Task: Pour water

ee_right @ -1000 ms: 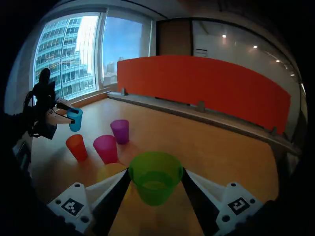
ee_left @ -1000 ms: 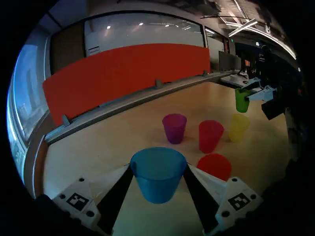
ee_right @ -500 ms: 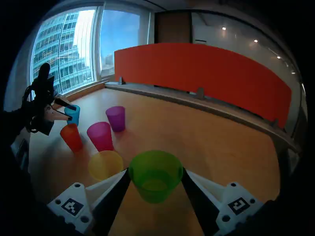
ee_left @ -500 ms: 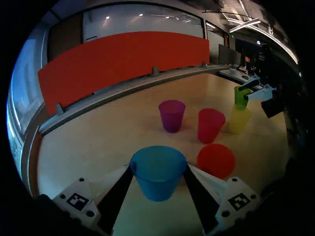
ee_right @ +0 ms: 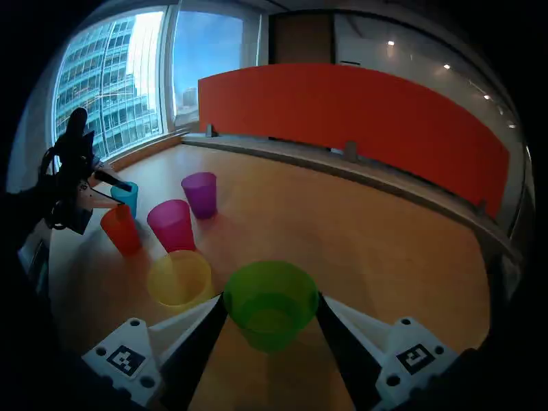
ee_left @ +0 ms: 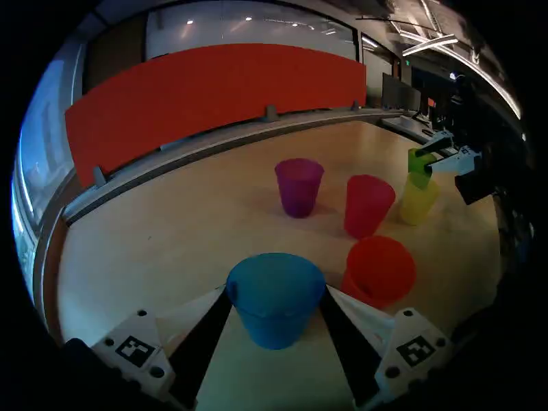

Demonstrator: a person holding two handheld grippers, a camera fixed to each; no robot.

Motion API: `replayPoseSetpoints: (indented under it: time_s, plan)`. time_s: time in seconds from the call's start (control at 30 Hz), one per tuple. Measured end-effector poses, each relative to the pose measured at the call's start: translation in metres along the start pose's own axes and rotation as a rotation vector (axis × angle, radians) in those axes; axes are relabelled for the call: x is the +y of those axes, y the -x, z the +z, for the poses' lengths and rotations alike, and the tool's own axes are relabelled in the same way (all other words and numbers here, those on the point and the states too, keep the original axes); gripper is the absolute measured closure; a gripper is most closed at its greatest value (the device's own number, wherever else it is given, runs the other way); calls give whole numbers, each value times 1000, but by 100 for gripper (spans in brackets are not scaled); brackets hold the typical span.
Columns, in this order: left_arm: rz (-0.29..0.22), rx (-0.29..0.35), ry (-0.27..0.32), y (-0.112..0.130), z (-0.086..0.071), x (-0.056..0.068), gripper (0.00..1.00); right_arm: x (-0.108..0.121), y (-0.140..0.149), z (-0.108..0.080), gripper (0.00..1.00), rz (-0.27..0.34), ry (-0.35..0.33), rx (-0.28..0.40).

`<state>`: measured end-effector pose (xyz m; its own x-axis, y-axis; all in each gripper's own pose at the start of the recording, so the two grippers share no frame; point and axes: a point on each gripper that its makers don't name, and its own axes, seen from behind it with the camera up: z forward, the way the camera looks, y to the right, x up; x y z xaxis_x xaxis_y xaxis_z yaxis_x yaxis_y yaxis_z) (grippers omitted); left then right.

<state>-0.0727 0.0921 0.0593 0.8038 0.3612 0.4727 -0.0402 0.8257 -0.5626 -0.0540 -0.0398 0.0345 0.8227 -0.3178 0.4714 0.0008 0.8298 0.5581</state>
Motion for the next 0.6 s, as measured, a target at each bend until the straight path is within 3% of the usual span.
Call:
replayPoseSetpoints:
  time_s: [0.6]
  plan:
    - [11, 5, 9, 10, -9, 4, 13, 0, 9, 3, 8, -1, 5, -22]
